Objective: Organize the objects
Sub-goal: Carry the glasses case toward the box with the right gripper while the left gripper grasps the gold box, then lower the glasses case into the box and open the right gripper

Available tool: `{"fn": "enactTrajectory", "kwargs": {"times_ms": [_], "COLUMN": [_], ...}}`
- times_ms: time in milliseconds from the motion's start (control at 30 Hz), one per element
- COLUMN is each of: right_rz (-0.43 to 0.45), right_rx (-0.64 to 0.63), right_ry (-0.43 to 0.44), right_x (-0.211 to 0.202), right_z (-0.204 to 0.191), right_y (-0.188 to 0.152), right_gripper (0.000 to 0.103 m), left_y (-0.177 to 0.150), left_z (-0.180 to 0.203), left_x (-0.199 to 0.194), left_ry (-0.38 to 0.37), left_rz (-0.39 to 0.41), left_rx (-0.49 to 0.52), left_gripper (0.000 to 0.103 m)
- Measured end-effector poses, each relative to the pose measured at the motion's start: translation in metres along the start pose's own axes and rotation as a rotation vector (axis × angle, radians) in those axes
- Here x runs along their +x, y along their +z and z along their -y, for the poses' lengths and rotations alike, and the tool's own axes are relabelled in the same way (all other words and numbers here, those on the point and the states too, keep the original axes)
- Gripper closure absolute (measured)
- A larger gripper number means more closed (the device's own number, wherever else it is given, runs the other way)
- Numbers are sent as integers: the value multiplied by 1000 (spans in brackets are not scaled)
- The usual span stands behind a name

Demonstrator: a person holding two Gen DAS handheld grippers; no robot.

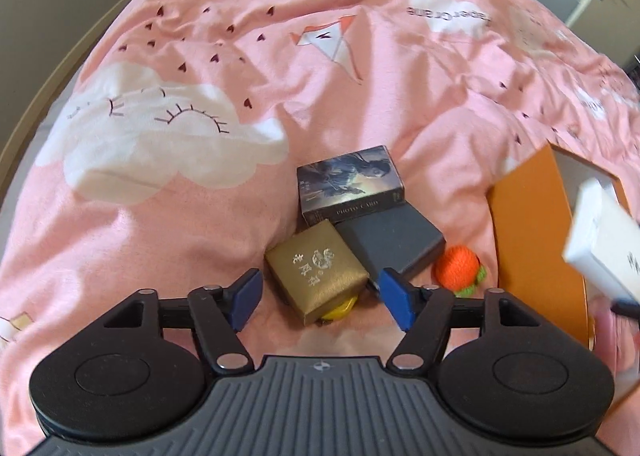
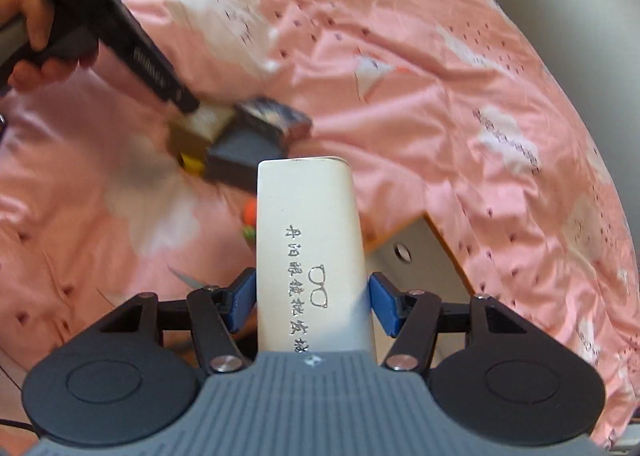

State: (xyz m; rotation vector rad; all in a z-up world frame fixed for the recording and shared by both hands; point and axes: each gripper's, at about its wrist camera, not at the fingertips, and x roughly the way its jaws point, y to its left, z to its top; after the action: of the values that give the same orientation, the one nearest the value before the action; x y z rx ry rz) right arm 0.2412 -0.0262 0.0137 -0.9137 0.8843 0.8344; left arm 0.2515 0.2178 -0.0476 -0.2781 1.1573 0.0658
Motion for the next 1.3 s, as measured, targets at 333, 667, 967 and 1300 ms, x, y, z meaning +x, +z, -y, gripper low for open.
{"fn": "enactTrajectory", "kwargs": {"times_ms": [333,667,967,1300], "right_rz": [-49,-67,-73,-89], "right_rx": [-151,-256,-426,-524], "right_ry": [-10,-30,61,-23], "right_x": [34,71,100,139], "right_z": [30,52,41,49], "right_y": [-47,-65,-73,-76], "right_gripper": [41,41,41,41], "left_y": [14,20,18,33], "left_z": [-4,-4,-1,29], "left_x": [42,69,60,13], "left_ry": [81,117,115,97], "left_rz": [-93,-163,-193,-102], "left_rx": [-167,-238,-189,-30], "left_gripper": [19,29,31,31]}}
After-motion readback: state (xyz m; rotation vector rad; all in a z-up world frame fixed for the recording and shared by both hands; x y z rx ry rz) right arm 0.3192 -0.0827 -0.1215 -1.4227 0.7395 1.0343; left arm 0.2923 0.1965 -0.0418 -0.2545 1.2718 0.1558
